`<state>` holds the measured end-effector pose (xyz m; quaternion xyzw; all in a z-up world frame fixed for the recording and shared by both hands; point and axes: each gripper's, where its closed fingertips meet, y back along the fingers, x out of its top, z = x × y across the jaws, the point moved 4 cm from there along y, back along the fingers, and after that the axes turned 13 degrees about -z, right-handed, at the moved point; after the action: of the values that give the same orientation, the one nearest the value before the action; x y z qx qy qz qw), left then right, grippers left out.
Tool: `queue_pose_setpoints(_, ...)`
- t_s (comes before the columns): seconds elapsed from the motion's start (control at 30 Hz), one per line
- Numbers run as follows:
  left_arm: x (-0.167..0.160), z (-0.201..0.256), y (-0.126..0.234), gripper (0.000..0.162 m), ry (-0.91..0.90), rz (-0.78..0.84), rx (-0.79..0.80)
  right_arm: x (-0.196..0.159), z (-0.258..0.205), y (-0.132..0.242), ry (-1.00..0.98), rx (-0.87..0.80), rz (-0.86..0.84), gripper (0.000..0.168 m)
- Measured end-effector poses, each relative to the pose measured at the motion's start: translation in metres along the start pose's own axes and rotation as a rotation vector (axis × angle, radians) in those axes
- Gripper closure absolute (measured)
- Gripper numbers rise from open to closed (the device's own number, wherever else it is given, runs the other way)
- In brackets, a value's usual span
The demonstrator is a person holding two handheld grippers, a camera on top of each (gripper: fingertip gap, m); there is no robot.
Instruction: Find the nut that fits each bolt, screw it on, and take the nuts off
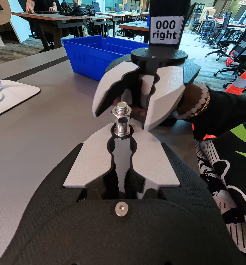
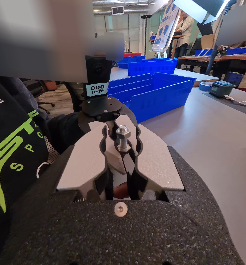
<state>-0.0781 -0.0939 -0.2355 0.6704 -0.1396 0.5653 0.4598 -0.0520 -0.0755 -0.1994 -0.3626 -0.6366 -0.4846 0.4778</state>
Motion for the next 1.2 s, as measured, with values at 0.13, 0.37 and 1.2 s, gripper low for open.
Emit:
queue_pose_setpoints(0.13, 0.000, 0.001, 0.000, 0.145, -0.001, -0.006, -0.005, 0.001, -0.002, -0.010, 0.008, 0.033, -0.029, 0.130)
queue_pose_setpoints(0.37, 0.000, -0.001, 0.000, 0.145, 0.007, 0.000, 0.000, -0.002, -0.004, 0.002, -0.001, 0.008, -0.016, 0.132)
queue_pose_setpoints(1.2, 0.000, 0.000, 0.000, 0.145, 0.006, -0.006, -0.005, -0.003, -0.003, -0.008, 0.004, 0.025, -0.033, 0.131)
